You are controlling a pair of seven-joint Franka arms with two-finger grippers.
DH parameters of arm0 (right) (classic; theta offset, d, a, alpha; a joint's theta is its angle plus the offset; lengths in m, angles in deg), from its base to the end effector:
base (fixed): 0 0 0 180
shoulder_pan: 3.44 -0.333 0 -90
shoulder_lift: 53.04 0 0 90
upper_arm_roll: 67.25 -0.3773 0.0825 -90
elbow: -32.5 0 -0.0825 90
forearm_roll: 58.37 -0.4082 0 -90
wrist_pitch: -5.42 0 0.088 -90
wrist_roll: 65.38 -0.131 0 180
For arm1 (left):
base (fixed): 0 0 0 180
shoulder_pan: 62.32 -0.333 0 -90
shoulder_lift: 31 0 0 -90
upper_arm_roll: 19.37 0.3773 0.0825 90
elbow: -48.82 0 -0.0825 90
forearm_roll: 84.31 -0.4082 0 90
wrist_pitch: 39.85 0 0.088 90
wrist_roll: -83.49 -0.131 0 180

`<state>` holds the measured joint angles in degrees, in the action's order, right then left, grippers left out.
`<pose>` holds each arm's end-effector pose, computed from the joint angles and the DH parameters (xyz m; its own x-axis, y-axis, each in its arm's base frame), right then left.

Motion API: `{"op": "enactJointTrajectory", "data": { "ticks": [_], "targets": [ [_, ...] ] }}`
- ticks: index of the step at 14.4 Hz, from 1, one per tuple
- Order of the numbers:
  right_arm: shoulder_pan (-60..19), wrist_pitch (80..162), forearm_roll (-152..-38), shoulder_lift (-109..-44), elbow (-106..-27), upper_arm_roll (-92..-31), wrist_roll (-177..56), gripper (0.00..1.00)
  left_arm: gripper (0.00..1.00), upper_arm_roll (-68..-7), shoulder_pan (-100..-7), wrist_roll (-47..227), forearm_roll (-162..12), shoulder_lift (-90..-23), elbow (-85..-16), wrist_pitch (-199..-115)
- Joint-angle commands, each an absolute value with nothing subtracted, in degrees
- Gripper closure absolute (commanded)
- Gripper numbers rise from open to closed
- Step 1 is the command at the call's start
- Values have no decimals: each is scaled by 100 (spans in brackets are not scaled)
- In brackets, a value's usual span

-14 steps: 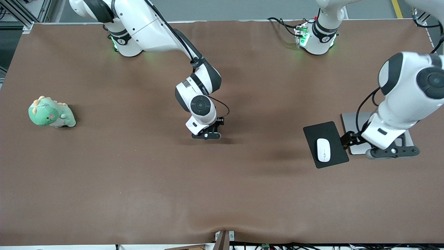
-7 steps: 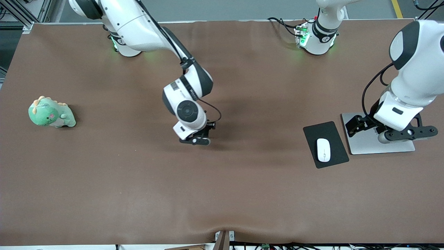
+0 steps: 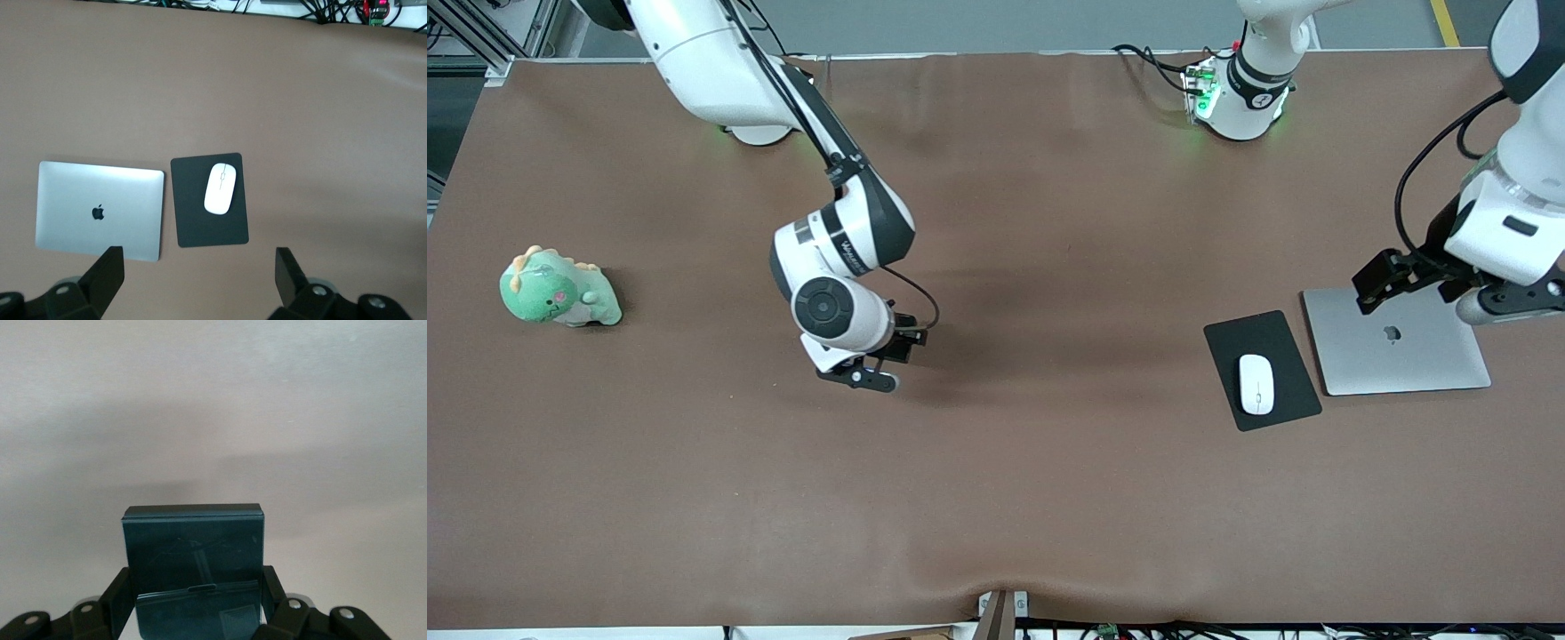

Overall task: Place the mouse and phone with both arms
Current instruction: 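Lift the phone with the right gripper while the left gripper withdraws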

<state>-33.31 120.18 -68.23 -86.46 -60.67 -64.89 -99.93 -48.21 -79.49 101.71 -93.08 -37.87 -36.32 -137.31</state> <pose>0.6246 0.3453 0.2801 0.9504 -0.2021 -0.2366 -0.2025 -0.9790 0.0231 0.6279 -0.0904 0.6530 0.9856 0.1041 0.1334 0.1124 -0.9921 -0.0563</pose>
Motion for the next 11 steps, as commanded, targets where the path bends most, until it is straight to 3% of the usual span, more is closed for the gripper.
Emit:
{"op": "enactJointTrajectory", "data": {
  "ticks": [1,2,5,11],
  "targets": [
    [-2955,12222,-6752,-8038,-6882,-6567,-9520,100,0,-4812,-7955,10081,-9160,-3628,-3573,-13521],
    [-2858,12327,-6604,-7907,-7084,-6558,-9396,100,0,-4672,-7685,10176,-9125,-3471,-3642,-13521],
    [-2489,12451,-6356,-7721,-7454,-6567,-9159,100,0,-3154,-6332,9766,-8932,-3303,-3800,-13521],
    [-1735,12863,-6347,-7353,-8200,-6567,-8044,100,0,-2886,-6143,9694,-8923,-2968,-4293,-13512]
  ]
}}
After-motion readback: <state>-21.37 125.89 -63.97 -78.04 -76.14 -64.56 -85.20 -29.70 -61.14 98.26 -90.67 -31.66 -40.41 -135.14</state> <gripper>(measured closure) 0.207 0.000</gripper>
